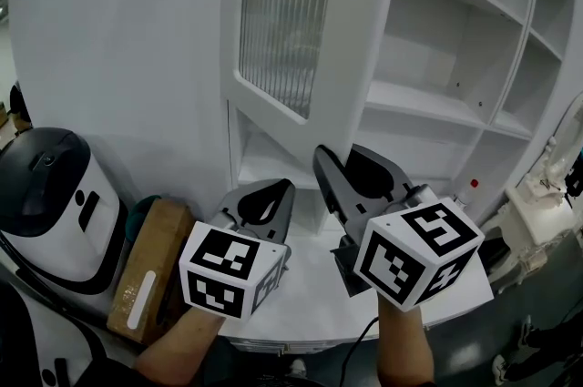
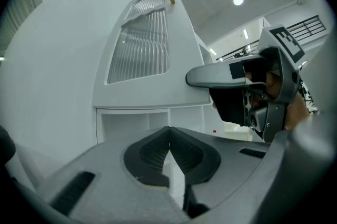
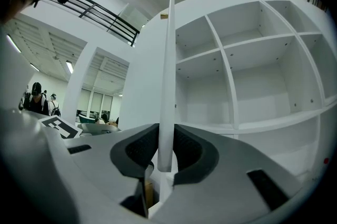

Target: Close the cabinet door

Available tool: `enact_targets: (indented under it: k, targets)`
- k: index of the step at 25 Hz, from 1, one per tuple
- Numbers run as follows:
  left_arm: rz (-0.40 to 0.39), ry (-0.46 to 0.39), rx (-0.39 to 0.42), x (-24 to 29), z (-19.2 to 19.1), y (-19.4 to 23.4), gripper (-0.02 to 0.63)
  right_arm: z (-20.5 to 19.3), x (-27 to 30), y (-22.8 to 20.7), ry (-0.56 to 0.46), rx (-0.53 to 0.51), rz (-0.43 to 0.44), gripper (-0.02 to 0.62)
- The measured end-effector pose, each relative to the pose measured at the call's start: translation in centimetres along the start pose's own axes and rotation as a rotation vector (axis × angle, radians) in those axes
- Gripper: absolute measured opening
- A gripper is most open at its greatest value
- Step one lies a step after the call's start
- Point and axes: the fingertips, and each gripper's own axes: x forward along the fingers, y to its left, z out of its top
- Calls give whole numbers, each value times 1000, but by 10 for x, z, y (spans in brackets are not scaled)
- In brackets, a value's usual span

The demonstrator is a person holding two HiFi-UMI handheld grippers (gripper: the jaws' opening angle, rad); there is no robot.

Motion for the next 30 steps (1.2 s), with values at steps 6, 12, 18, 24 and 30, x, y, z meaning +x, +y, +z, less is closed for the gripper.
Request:
enact_targets:
  k: [6, 12, 18, 24, 30]
  targets:
    - [7, 3, -1, 20, -1, -6, 12, -2, 2, -20, 8, 17, 35, 80]
    - [16, 1, 4, 42, -1, -14, 12, -4, 6, -42, 19, 32, 77, 81]
    - [25, -1, 7, 63, 0, -19, 12, -5, 11, -63, 18, 36, 95, 91]
    - [52, -5, 17, 79, 2, -17, 12, -7, 17, -81, 13, 37, 118, 98]
    - [62, -1, 18, 92, 3, -16, 12, -7, 23, -95, 11, 42, 129, 106]
